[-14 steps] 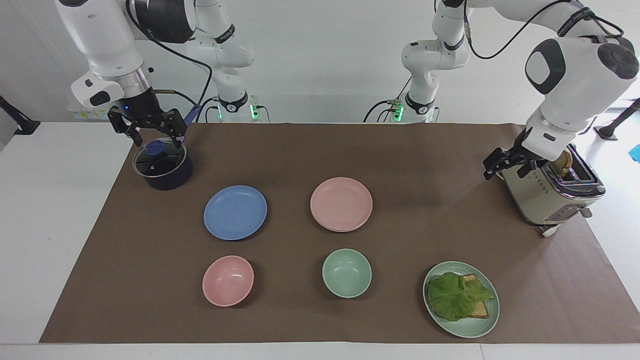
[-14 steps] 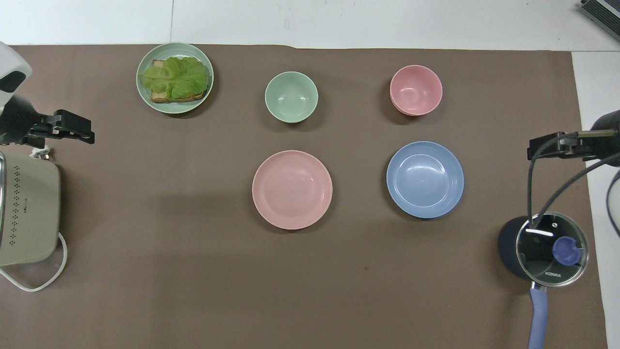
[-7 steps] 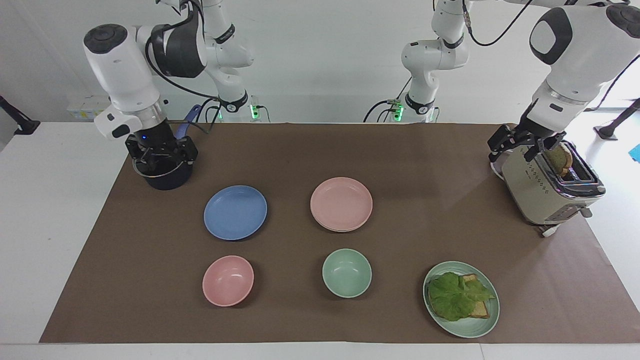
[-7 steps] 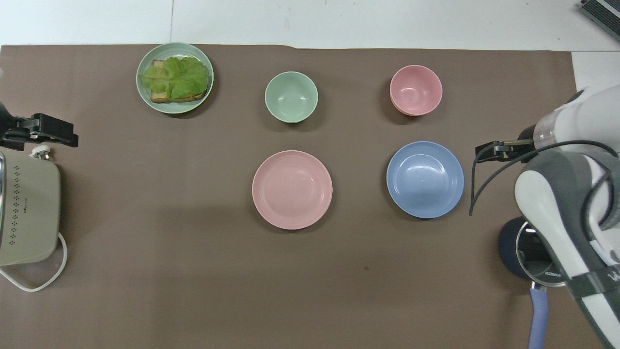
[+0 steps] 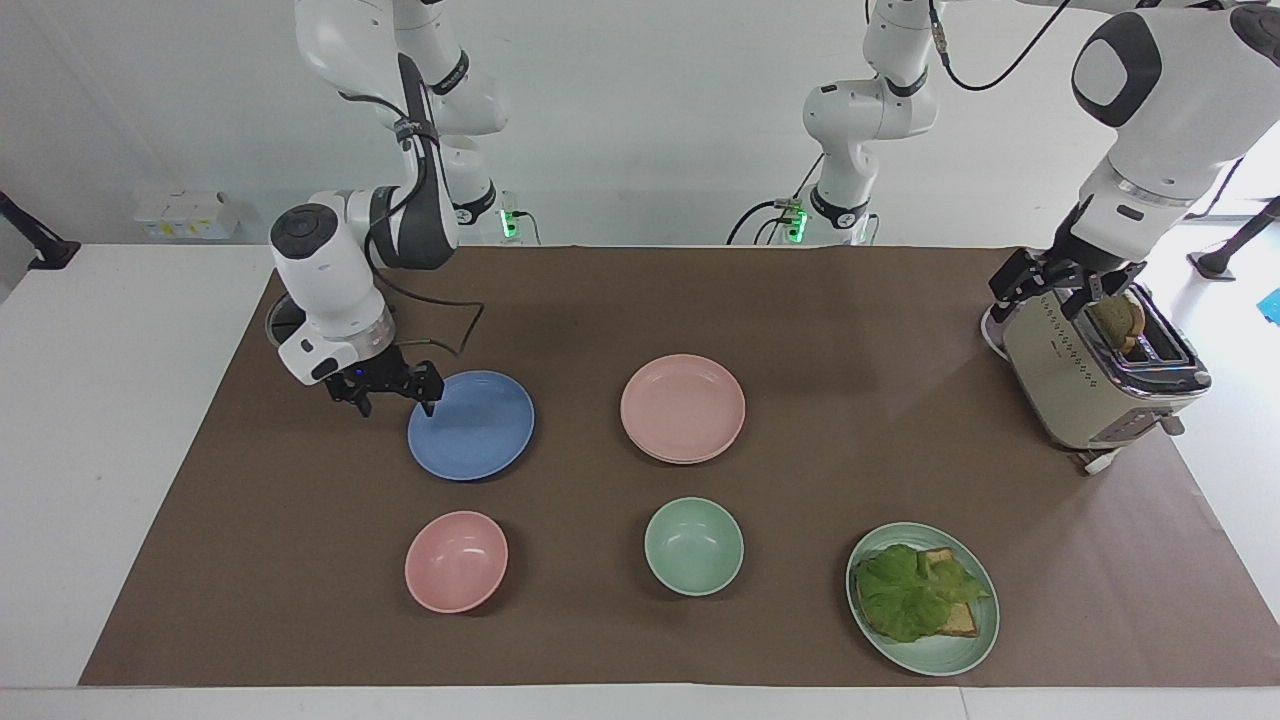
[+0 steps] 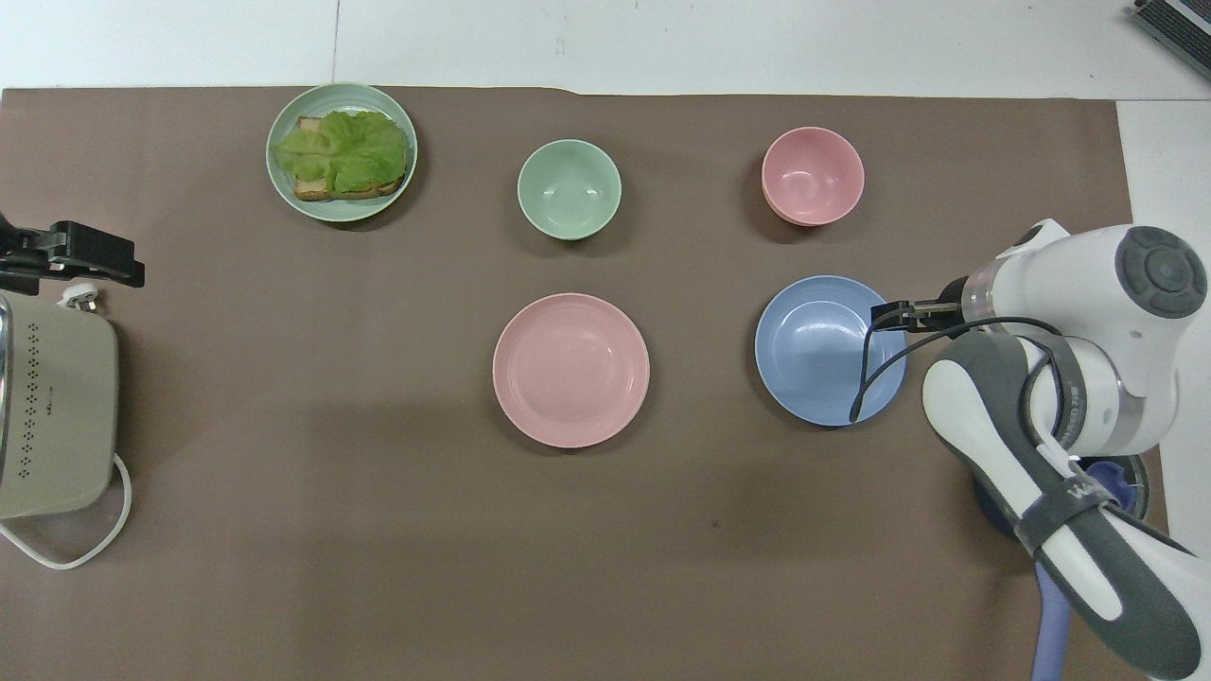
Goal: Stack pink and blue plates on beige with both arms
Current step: 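Reach the right gripper to the blue plate's rim, then grasp the blue plate's rim with the right gripper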
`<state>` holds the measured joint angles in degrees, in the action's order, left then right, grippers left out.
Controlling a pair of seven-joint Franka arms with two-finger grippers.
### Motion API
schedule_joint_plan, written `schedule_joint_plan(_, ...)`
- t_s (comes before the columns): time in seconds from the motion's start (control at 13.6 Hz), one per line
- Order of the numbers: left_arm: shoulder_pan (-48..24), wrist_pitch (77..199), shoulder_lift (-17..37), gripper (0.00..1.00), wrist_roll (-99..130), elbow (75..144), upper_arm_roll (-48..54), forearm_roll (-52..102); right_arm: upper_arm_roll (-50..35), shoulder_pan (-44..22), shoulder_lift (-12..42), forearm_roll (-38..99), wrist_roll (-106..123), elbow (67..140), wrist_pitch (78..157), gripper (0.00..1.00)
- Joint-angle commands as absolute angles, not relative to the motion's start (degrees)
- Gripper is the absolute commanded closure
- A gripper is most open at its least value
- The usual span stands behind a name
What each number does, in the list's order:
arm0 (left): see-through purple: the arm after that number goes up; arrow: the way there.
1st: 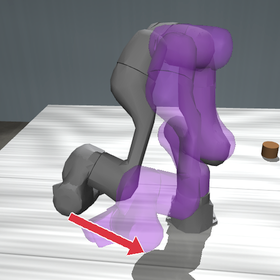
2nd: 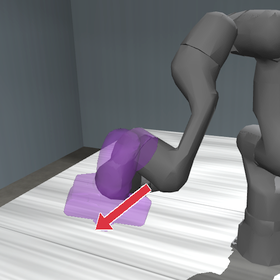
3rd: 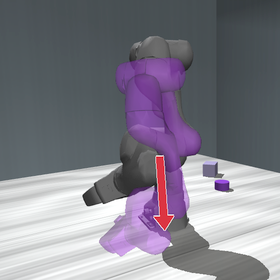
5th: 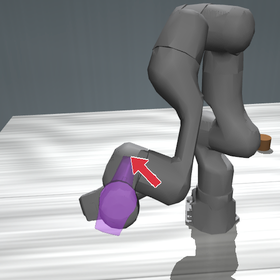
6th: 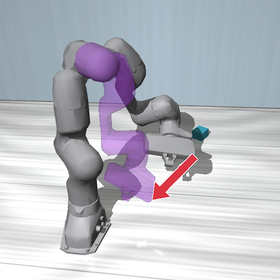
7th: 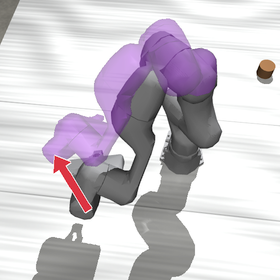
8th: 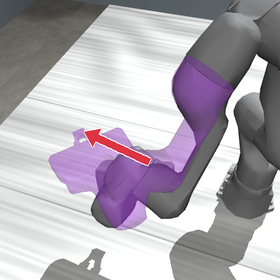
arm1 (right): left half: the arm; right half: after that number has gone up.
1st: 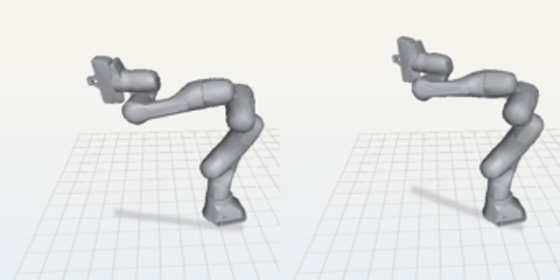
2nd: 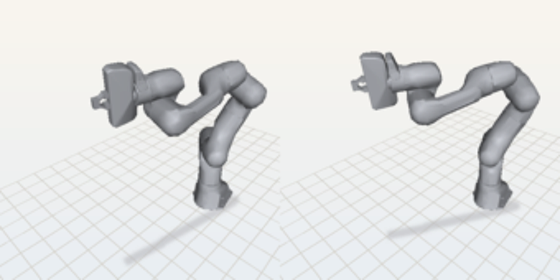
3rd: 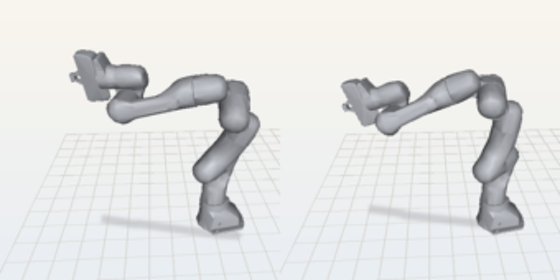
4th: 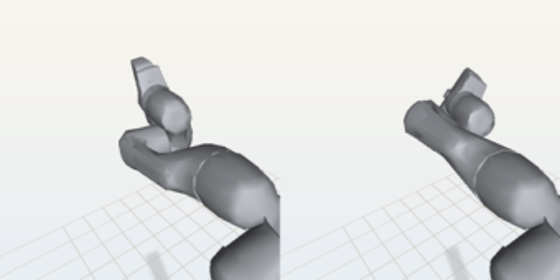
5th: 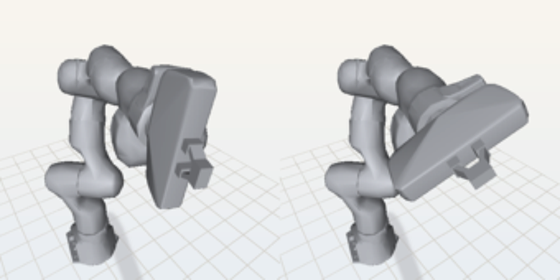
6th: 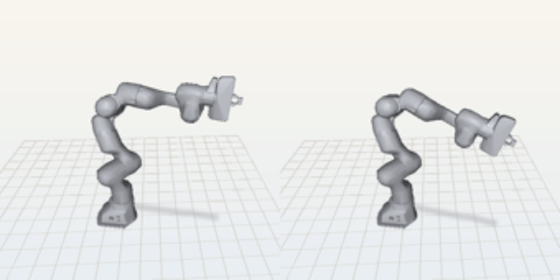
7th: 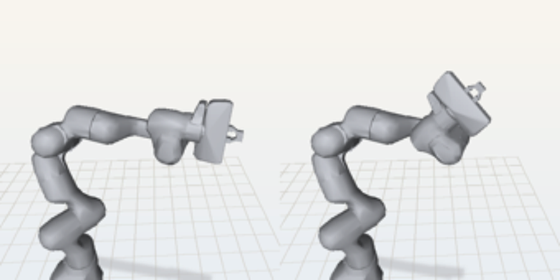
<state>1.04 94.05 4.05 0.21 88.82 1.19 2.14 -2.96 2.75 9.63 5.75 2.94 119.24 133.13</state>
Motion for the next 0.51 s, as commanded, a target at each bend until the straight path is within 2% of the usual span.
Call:
schedule_joint_plan(0.0, 1.4, 93.3, 3.8, 0.00, -0.4, 88.9, 1.5, 1.2, -3.1, 5.7, 11.1, 11.2, 10.6, 120.9, 136.2, 0.00)
schedule_joint_plan(0.15, 1.4, 93.3, 3.8, 0.00, -0.4, 88.9, 1.5, 1.2, -3.0, 6.3, 12.8, 11.6, 11.6, 121.0, 138.6, 0.02)
schedule_joint_plan(0.44, 1.4, 93.3, 3.8, 0.00, -0.4, 88.9, 1.5, 1.2, -3.1, 6.2, 14.1, 14.3, 11.5, 121.9, 139.4, 0.23)
